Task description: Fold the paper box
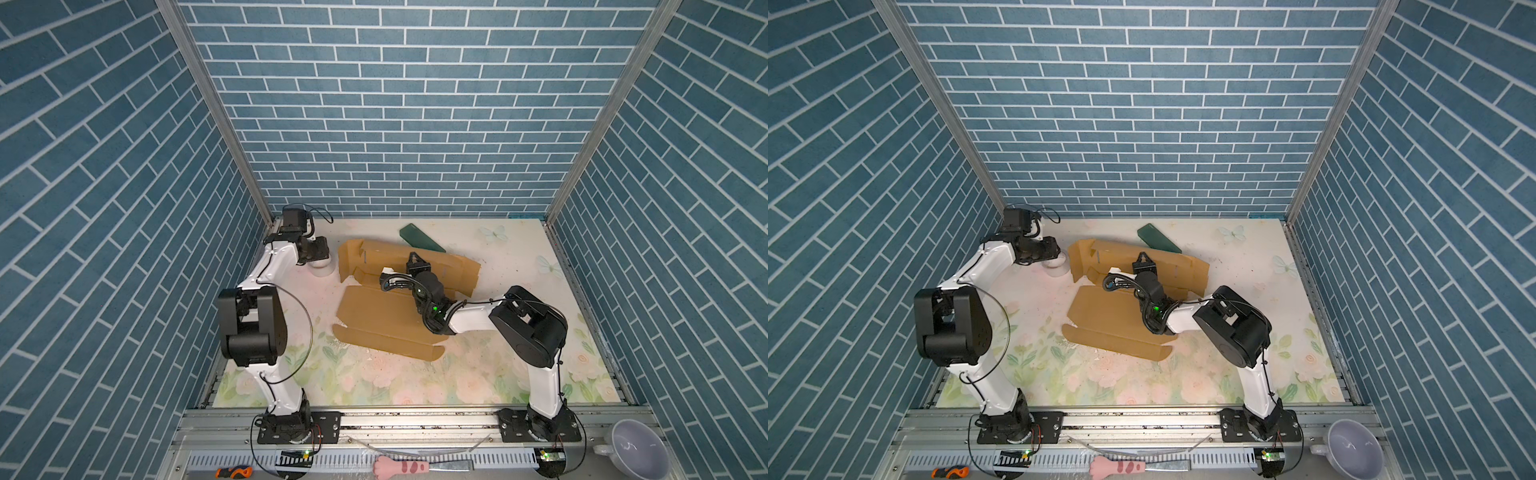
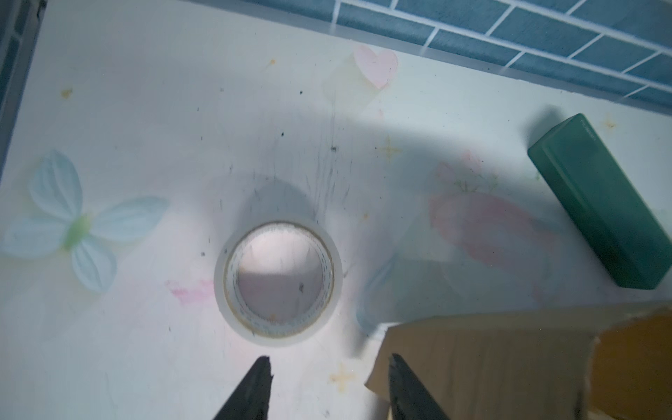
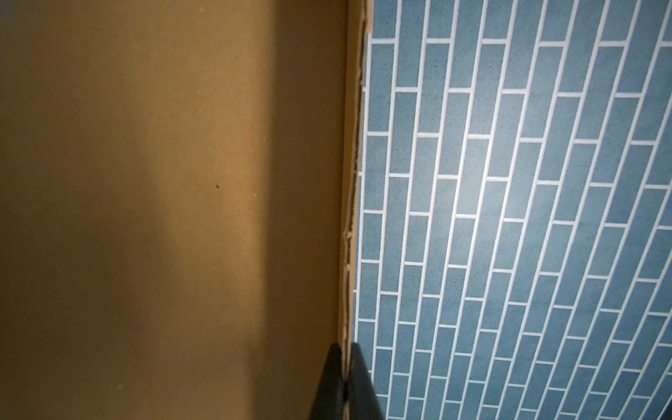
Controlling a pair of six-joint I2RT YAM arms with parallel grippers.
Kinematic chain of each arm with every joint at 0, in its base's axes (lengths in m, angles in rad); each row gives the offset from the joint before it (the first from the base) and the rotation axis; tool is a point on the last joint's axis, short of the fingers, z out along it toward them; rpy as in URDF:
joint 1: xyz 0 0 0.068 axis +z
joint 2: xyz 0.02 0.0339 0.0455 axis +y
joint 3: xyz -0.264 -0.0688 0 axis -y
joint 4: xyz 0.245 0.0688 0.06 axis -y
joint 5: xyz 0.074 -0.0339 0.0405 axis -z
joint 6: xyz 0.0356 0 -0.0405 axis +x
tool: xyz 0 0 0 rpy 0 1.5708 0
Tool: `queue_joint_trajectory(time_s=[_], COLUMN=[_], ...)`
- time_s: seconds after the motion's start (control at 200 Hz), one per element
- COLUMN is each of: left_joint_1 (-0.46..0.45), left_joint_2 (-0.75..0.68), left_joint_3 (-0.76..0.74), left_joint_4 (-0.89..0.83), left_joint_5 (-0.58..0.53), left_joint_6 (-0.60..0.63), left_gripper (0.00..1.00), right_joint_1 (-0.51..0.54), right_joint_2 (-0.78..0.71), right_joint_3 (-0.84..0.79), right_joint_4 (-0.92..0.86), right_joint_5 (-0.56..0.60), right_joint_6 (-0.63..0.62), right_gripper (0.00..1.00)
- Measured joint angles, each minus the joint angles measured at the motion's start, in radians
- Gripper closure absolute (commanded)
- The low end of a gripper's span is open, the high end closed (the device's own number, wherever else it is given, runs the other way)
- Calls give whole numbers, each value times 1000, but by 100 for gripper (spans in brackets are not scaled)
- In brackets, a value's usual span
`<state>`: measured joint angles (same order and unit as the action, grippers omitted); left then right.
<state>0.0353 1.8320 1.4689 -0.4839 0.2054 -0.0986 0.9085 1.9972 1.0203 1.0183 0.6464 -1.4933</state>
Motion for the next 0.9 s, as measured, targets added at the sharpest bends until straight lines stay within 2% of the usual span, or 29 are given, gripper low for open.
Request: queue_joint_trajectory(time_s=[0.12,0.28,0.57,0.9], left_joint_1=[-30,-62,-80,-116], left_joint_2=[83,131,126,109], left_joint_3=[62,71,72,71], left_joint_4=[32,48,-6,-92], left_joint_5=[-3,18,62,126], left_joint_6=[75,148,265,339], left_gripper=[42,42,42,42], right_joint_1=[0,0,0,0], right_joint_2=[0,0,0,0], right_joint_3=[0,0,0,0], right_joint_4=[0,0,0,3], right_joint_5=[0,0,0,0], right_joint_6=[0,0,0,-1], right_gripper=[100,100,100,100])
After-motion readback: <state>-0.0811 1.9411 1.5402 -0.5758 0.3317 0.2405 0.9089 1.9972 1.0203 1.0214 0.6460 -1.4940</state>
